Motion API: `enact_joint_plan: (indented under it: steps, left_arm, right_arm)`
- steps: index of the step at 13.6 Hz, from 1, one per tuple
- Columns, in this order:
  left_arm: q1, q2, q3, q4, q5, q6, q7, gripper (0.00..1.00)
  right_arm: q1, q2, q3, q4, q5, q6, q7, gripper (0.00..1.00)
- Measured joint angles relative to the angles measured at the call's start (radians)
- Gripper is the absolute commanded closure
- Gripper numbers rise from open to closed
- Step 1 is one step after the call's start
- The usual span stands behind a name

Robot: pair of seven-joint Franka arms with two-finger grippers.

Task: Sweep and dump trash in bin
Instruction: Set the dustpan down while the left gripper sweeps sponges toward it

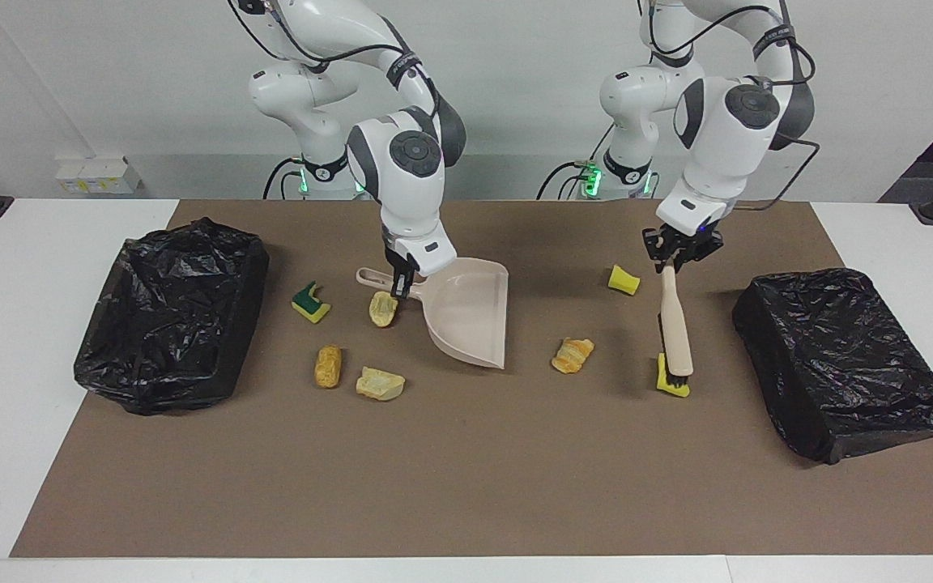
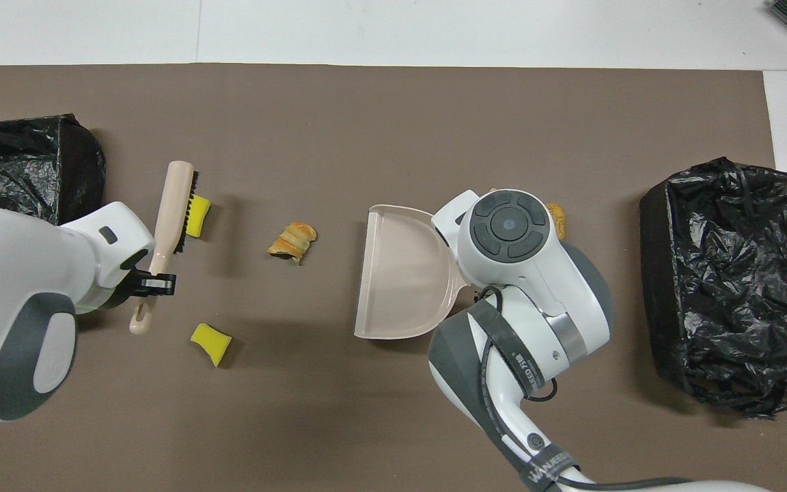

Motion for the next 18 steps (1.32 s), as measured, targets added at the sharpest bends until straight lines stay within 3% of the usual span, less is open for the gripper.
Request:
enact_joint_plan:
  steps: [5,12,18]
  left_arm:
    - [0.037,0.08,-0.007,-0.001,0.0,0.079,0.055,1.0]
    - [0.09,0.196,-0.004,-0.005,0.063,0.234,0.055,1.0]
    - [0.039,0.203,-0.028,-0.053,0.069,0.257,0.055,1.0]
  right_arm:
    - [0.051,0.052,0.0,-0.007,0.0,0.053,0.076,1.0]
    - [0.052,0.053,-0.001,-0.007,-0.004,0.053,0.145,1.0]
    - [0.075,0.061,-0.001,-0.008,-0.029,0.054,0.149,1.0]
